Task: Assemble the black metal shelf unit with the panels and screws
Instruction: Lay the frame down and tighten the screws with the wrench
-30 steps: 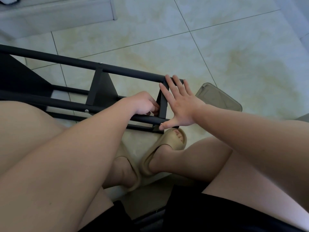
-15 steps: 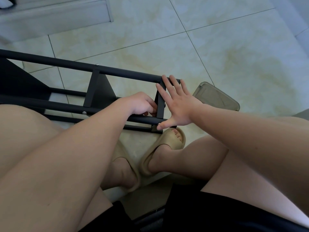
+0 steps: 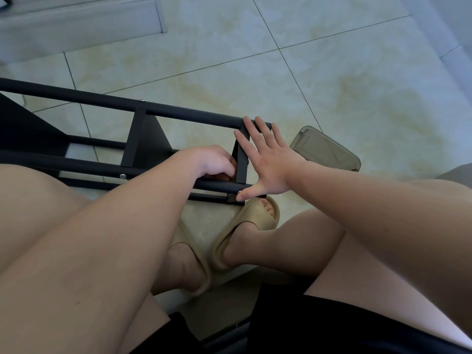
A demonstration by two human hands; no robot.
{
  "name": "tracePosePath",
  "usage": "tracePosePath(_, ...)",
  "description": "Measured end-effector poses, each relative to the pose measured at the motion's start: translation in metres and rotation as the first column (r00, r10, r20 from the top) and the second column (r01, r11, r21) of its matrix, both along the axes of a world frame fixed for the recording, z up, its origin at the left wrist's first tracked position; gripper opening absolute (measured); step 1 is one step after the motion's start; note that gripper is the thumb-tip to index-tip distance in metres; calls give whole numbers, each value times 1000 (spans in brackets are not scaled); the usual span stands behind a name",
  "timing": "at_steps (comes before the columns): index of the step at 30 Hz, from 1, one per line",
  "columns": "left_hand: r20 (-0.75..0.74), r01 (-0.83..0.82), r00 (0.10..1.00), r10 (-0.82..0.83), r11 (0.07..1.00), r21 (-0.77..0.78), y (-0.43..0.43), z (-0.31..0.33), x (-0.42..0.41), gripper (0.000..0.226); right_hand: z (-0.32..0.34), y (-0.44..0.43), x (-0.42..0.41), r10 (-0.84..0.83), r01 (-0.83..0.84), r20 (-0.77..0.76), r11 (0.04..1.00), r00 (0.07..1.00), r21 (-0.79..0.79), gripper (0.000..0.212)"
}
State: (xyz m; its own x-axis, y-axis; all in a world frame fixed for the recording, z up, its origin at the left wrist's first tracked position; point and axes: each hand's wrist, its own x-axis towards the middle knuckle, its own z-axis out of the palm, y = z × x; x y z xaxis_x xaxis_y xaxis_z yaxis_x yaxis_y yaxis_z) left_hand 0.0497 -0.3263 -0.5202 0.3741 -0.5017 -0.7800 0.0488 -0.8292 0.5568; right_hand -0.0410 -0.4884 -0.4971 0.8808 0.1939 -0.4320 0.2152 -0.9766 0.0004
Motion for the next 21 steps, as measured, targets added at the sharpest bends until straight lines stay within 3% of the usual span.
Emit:
tracePosePath(8,-202,-36,978,47,998,60,-1,-3,2,2,2,3,-2,-10,10,0,1000,1000,-13,144)
tracePosePath(12,-330,-44,942,67,996,77,2,-3,5,38,3,4,-1,-15,15,-2,1000,1000,-17,144)
tracePosePath(21,-366,-49,928,74,996,78,0,-1,3,36,4,4,1,-18,18,-9,1000,1000,-17,144)
